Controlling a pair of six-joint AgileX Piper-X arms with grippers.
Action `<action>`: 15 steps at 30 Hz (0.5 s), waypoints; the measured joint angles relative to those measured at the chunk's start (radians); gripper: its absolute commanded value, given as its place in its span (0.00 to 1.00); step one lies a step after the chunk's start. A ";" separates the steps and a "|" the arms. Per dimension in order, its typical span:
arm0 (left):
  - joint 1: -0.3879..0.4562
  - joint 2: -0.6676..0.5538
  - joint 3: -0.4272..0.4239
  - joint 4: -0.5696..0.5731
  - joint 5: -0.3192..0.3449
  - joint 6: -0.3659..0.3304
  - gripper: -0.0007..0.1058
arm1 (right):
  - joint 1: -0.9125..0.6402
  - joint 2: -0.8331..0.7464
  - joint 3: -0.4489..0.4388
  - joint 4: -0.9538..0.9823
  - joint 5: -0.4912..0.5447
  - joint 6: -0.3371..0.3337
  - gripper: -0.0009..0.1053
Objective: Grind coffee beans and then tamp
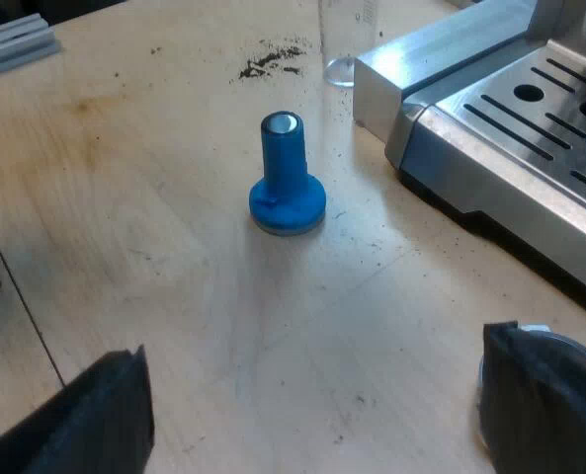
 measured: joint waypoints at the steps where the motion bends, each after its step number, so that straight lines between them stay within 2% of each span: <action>1: 0.000 0.000 0.000 0.000 -0.025 0.000 0.74 | 0.000 0.019 0.002 -0.015 0.000 0.000 0.67; 5: 0.000 0.005 0.000 0.000 -0.052 -0.004 0.74 | 0.000 0.069 0.001 -0.057 0.000 -0.019 0.67; 10: 0.004 0.083 0.000 0.000 -0.068 -0.038 0.74 | 0.000 0.123 0.001 -0.114 0.000 -0.038 0.67; 15: 0.068 0.177 0.000 0.000 -0.071 -0.041 0.74 | 0.000 0.133 0.001 -0.116 0.000 -0.040 0.67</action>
